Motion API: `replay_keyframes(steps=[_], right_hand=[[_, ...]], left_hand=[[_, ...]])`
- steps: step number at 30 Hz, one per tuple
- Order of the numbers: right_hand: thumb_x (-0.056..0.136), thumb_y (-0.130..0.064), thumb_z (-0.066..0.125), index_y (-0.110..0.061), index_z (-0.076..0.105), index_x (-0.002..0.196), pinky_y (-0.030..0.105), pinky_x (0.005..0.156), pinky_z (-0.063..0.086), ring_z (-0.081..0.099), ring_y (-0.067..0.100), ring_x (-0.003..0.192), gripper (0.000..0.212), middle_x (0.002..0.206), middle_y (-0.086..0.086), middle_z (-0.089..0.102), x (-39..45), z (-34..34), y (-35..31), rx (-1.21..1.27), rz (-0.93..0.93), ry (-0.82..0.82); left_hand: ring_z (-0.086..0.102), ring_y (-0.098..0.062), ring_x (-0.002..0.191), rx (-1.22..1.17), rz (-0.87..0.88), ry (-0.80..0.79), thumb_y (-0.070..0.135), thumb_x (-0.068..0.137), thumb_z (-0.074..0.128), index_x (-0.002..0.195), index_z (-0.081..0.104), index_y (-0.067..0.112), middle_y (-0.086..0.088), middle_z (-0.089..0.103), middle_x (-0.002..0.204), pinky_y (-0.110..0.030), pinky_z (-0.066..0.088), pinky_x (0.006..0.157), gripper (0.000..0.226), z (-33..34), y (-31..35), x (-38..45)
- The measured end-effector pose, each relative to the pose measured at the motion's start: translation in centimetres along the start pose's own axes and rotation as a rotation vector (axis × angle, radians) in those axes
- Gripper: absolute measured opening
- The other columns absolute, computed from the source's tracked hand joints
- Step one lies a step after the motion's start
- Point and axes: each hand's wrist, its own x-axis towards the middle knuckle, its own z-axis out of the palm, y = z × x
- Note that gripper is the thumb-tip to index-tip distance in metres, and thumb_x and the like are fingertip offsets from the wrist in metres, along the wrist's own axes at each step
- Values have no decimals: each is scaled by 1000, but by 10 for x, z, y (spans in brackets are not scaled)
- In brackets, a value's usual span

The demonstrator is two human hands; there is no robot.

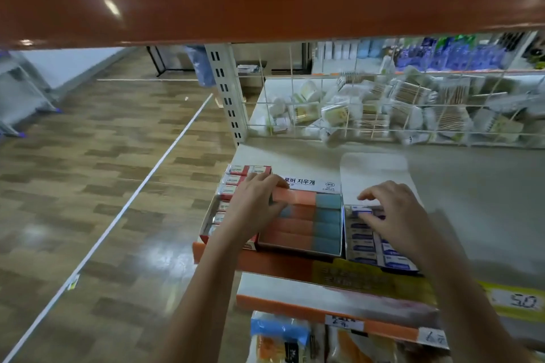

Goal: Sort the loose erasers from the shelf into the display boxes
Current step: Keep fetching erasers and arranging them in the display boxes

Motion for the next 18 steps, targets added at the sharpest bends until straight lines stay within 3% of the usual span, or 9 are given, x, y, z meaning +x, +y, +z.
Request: replay_keyframes(steps=[2, 4, 9, 18], right_hand=[[87, -26, 63, -20, 60, 107, 16, 72, 25, 41, 9, 99, 22, 100, -5, 54, -1, 0, -9, 16, 5, 63], [87, -30, 61, -20, 60, 105, 16, 69, 24, 41, 7, 92, 21, 93, -6, 54, -3, 4, -19, 27, 6, 93], [87, -37, 60, -23, 56, 106, 20, 73, 31, 42, 6, 92, 24, 92, -9, 55, -6, 17, -37, 45, 60, 88], [87, -30, 61, -25, 54, 107, 22, 71, 35, 49, 9, 87, 22, 87, -12, 55, -9, 26, -46, 59, 170, 112]], left_hand=[[46, -22, 117, 58, 12, -20, 29, 83, 66, 113, 62, 21, -2, 60, 119, -31, 25, 102, 32, -1, -3, 5], [43, -22, 118, 111, 27, -52, 31, 86, 63, 115, 61, 22, -1, 58, 122, -33, 29, 100, 31, -2, -5, 9], [39, -23, 122, 150, 57, -117, 33, 88, 60, 118, 60, 25, 0, 56, 125, -37, 32, 99, 31, -5, -6, 16], [37, -22, 124, 224, 119, -185, 42, 87, 60, 121, 56, 28, 3, 53, 128, -40, 30, 103, 37, -8, -9, 22]])
